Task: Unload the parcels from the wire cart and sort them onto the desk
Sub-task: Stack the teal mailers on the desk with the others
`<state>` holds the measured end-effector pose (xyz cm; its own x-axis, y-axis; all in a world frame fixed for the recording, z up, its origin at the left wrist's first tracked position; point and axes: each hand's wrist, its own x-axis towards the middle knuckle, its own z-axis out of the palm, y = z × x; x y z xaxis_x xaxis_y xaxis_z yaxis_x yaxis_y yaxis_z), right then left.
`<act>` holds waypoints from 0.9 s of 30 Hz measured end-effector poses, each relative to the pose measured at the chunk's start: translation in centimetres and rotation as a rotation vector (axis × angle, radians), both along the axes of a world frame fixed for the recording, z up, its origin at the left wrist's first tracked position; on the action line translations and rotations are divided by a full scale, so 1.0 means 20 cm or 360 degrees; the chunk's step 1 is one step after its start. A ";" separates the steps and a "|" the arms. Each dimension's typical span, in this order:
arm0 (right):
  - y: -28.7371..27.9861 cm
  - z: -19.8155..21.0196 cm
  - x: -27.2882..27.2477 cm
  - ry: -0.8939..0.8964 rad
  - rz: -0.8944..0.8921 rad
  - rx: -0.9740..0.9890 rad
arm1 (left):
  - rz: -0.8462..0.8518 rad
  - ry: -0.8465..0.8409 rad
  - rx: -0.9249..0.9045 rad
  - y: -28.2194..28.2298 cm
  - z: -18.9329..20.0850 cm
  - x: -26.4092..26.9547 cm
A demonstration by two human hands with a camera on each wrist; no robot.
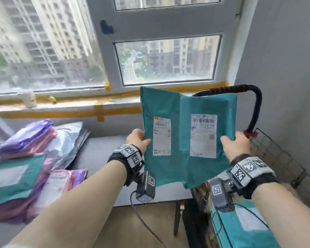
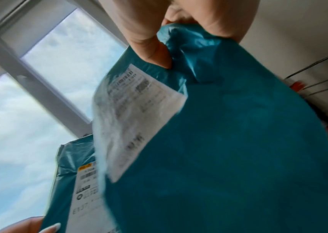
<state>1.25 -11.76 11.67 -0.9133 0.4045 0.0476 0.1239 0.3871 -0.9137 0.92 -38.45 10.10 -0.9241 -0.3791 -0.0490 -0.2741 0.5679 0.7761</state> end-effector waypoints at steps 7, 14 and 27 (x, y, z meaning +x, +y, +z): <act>-0.78 0.02 -0.07 -0.0080 0.0395 -0.0166 | 0.0051 -0.0023 0.0497 -0.65 -0.06 0.18; -1.51 -0.17 -0.11 -0.0422 0.0500 -0.0236 | 0.0062 -0.0055 0.0740 -1.24 -0.01 0.36; -2.01 -0.39 -0.23 -0.0808 0.0555 -0.0449 | 0.0008 -0.0236 0.0887 -1.60 -0.08 0.27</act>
<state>-3.38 -52.05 3.93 -0.8738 0.0163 -0.4860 0.4755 0.2377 -0.8470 6.28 -70.53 8.47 -0.8904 -0.2629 -0.3716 -0.4045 0.0826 0.9108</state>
